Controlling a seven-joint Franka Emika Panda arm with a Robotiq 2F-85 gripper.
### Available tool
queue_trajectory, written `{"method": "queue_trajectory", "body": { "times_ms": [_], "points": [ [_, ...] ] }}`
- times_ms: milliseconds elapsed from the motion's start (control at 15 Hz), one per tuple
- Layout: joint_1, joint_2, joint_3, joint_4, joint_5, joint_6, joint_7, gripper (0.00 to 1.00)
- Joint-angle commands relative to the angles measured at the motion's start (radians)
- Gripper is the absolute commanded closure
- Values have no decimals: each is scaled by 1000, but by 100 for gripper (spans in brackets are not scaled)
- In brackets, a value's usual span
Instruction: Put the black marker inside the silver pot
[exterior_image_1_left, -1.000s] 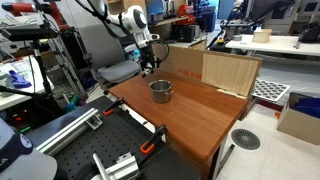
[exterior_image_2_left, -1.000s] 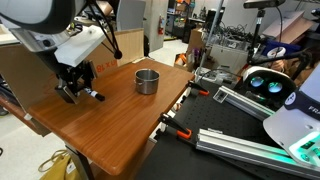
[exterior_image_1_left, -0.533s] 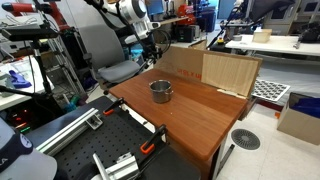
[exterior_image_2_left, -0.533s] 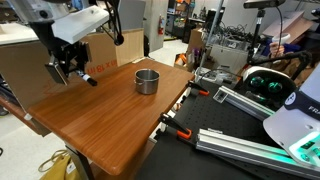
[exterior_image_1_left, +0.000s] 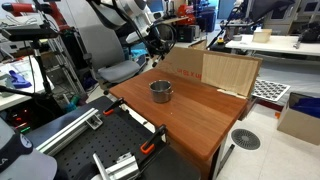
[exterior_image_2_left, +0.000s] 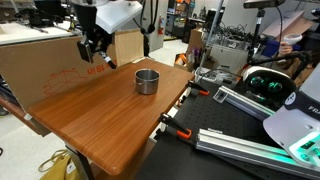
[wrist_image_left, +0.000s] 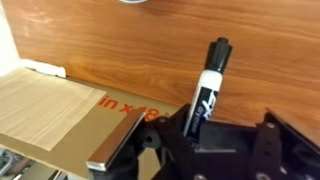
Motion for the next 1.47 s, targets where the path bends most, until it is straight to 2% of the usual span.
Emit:
{"method": "queue_trajectory", "body": {
  "times_ms": [0, 333, 600, 1400],
  "points": [
    [20, -63, -59, -130, -161, 145, 176, 100],
    [67, -78, -170, -228, -428, 320, 502, 100],
    [106, -100, -241, -250, -664, 375, 752, 100],
    [96, -181, -259, -339, -1081, 365, 1165, 100]
  ]
}}
